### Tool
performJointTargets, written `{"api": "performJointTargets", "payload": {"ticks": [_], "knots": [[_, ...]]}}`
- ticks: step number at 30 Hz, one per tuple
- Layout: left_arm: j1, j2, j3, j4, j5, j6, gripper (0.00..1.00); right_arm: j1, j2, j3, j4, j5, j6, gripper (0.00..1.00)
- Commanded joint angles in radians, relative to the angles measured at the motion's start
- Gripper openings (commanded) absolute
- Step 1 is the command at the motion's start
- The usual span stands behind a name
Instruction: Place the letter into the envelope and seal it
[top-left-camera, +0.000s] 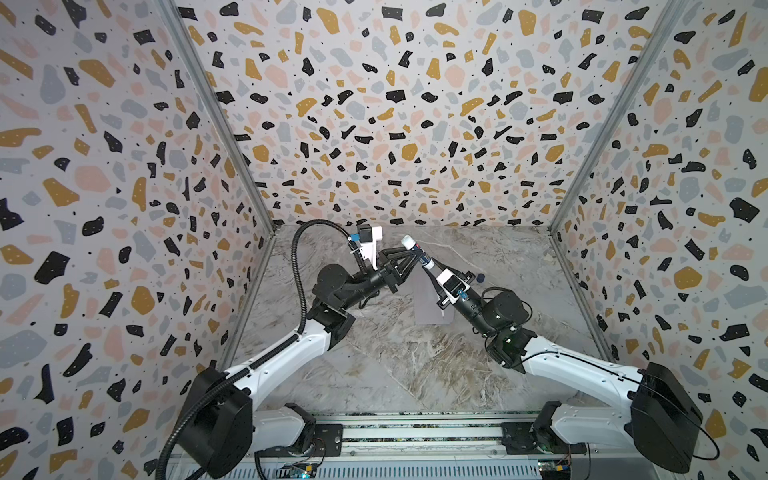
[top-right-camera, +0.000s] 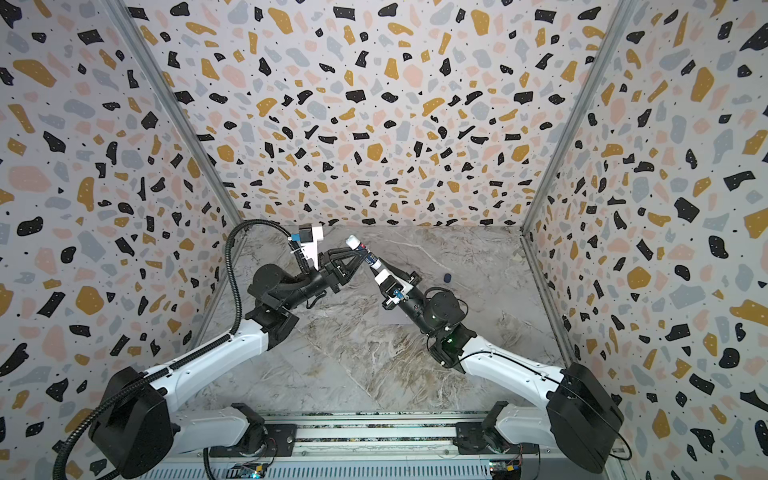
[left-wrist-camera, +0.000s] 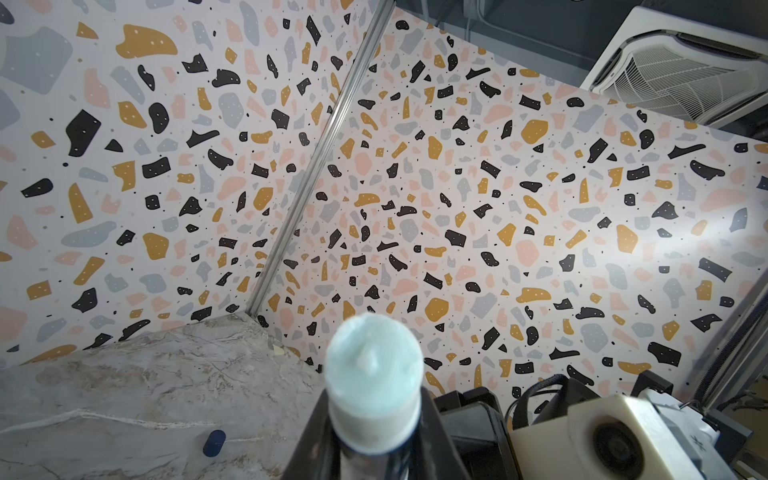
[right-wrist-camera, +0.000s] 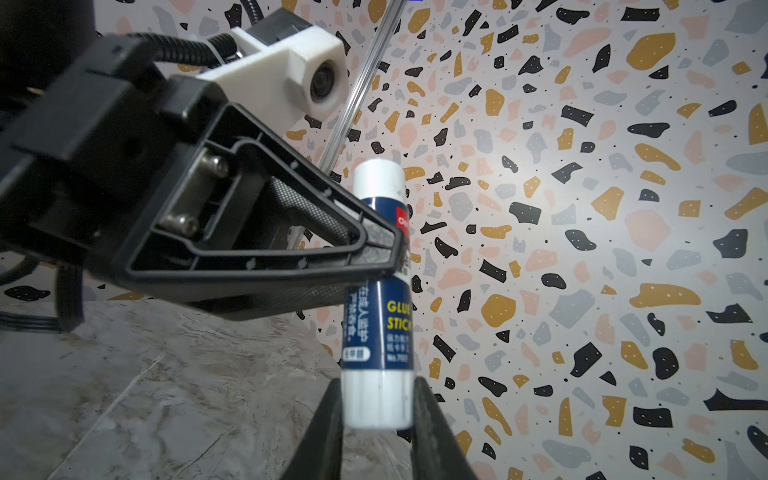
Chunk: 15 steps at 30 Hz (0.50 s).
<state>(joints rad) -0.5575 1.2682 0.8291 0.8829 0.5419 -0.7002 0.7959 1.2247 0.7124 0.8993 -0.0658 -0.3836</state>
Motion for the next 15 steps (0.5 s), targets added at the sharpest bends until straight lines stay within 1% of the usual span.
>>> {"api": "performJointTargets", "payload": {"ticks": [1, 3, 5, 6, 9, 11, 13, 15], "knots": [[-0.004, -0.003, 0.024, 0.044, 0.049, 0.031, 0.00, -0.098, -0.040, 0.090, -0.109, -0.292, 0.264, 0.11], [-0.004, -0.004, 0.025, 0.044, 0.069, 0.051, 0.00, -0.204, -0.018, 0.101, -0.065, -0.537, 0.486, 0.11], [-0.005, -0.009, 0.025, 0.054, 0.088, 0.062, 0.00, -0.288, 0.030, 0.101, 0.062, -0.726, 0.710, 0.11], [-0.006, -0.010, 0.024, 0.064, 0.099, 0.067, 0.00, -0.316, 0.057, 0.106, 0.130, -0.797, 0.815, 0.11], [-0.007, -0.018, 0.021, 0.073, 0.118, 0.085, 0.00, -0.358, 0.139, 0.137, 0.264, -0.939, 1.028, 0.13], [-0.009, -0.024, 0.019, 0.069, 0.122, 0.101, 0.00, -0.363, 0.181, 0.160, 0.320, -1.000, 1.117, 0.13], [-0.010, -0.034, 0.014, 0.061, 0.119, 0.116, 0.00, -0.363, 0.209, 0.171, 0.365, -1.026, 1.174, 0.14], [-0.012, -0.038, 0.011, 0.046, 0.111, 0.128, 0.00, -0.364, 0.218, 0.171, 0.378, -1.022, 1.185, 0.15]]}}
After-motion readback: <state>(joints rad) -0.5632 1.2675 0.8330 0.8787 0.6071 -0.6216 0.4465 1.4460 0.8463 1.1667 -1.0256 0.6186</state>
